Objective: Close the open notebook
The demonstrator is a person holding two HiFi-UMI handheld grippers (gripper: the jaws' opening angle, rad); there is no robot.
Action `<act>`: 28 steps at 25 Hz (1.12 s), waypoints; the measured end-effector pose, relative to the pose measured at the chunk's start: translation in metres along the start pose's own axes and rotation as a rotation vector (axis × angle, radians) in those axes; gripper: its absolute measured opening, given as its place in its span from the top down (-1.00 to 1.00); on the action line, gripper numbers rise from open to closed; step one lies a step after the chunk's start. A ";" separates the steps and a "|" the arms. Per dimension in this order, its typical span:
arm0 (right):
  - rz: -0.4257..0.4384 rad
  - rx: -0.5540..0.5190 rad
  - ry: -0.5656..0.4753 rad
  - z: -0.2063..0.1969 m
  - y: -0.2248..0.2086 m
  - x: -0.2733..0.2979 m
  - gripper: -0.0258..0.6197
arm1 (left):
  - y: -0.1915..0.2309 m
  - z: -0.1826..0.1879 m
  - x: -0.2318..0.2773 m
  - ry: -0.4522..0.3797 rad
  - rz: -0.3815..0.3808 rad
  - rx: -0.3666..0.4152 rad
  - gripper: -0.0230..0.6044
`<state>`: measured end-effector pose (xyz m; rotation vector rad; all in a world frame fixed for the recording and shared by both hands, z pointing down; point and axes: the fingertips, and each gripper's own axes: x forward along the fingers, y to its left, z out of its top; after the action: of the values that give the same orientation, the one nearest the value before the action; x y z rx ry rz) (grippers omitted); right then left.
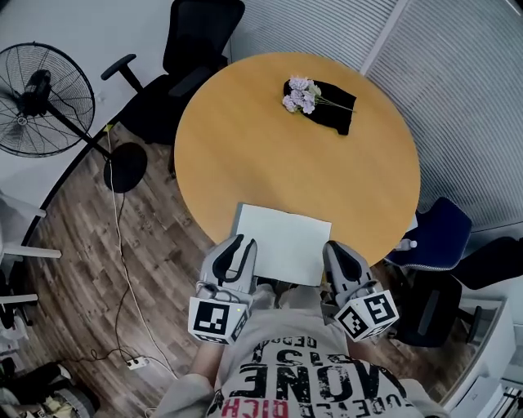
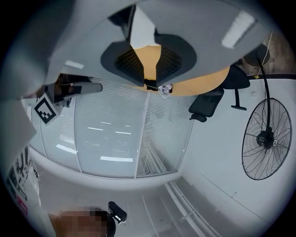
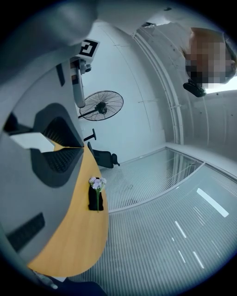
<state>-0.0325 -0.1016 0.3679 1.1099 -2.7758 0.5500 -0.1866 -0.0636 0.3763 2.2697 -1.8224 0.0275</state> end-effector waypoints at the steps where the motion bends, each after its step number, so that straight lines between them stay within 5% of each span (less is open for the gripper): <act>1: -0.001 0.002 -0.003 0.000 -0.001 0.000 0.88 | 0.001 -0.001 0.000 0.004 0.002 0.001 0.64; 13: 0.035 0.026 -0.040 0.015 -0.025 0.006 0.88 | 0.003 0.009 0.010 0.013 0.094 0.006 0.64; 28: 0.068 0.048 -0.041 0.006 -0.006 0.008 0.88 | 0.011 0.005 -0.009 0.031 0.095 -0.002 0.65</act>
<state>-0.0342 -0.1132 0.3664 1.0514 -2.8590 0.6114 -0.2003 -0.0577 0.3721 2.1672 -1.9124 0.0757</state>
